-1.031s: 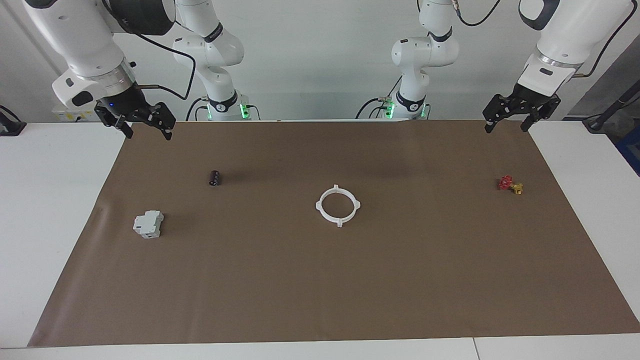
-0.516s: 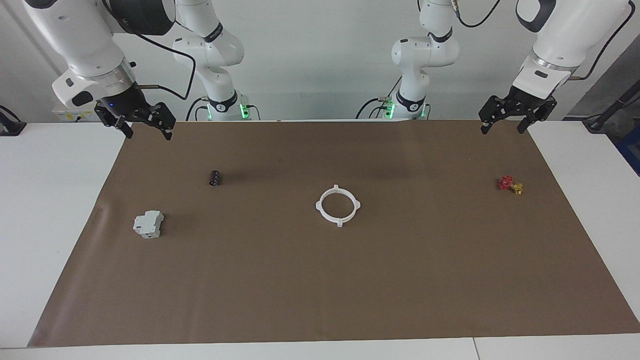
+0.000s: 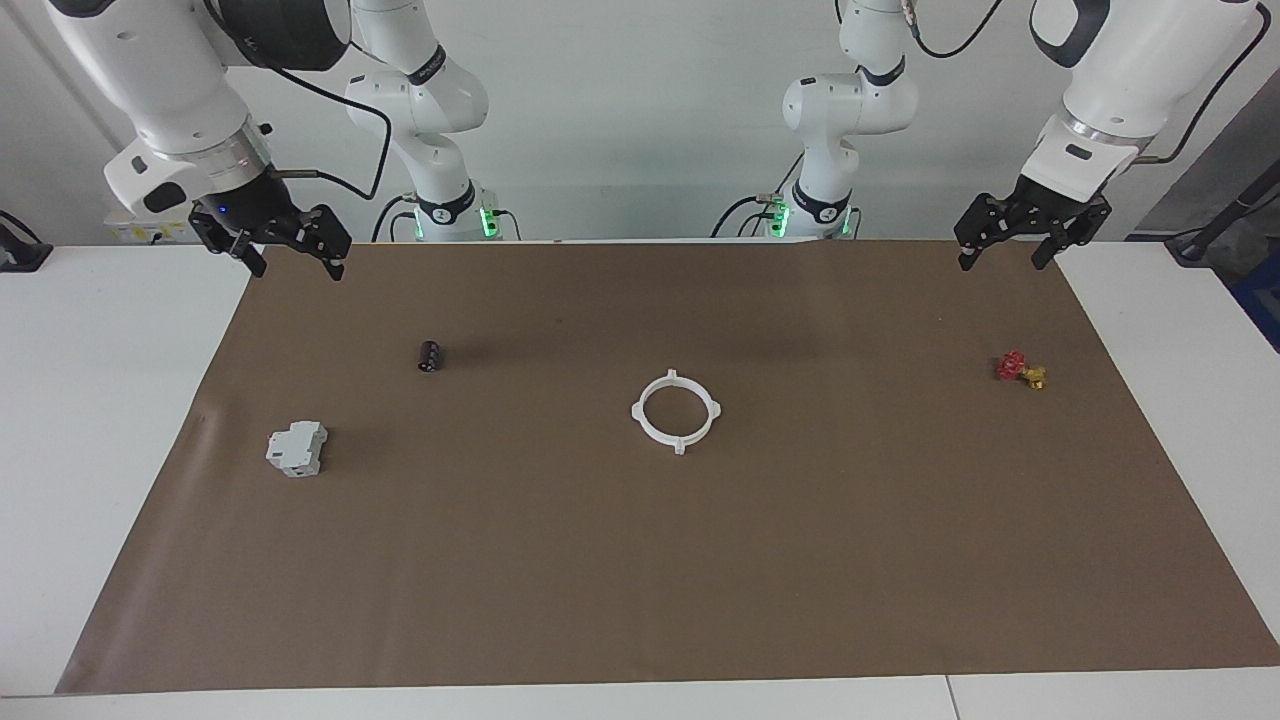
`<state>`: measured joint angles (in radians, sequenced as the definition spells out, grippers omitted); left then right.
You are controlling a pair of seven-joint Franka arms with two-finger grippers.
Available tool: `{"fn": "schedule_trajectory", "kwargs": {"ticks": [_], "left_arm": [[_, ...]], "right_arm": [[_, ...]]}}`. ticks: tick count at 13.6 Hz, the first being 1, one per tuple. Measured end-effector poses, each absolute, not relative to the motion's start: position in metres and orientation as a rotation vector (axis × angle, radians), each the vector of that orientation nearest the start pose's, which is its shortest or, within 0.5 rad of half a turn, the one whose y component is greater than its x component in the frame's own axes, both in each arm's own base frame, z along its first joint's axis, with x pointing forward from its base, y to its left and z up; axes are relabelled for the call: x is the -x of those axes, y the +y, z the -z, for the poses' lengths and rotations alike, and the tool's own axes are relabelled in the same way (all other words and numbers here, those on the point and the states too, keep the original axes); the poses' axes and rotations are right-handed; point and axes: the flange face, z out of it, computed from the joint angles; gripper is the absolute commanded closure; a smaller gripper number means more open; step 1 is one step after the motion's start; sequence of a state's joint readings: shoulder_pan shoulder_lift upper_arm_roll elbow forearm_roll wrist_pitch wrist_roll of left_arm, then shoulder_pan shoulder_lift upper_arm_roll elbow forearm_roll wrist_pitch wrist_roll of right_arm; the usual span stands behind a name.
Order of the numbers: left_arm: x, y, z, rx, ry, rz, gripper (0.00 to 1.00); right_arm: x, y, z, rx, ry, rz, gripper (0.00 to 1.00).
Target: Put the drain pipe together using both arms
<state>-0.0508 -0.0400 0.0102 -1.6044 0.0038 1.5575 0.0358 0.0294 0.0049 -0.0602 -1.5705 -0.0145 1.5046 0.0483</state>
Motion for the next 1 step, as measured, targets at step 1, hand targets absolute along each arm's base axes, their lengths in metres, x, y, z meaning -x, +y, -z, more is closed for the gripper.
{"fn": "schedule_trajectory", "kwargs": {"ticks": [1], "left_arm": [[-0.5401, -0.0214, -0.6294, 3.136, 0.120, -0.011, 0.00]], "right_arm": [[-0.5483, -0.0184, -0.6164, 3.153, 0.126, -0.111, 0.00]]}}
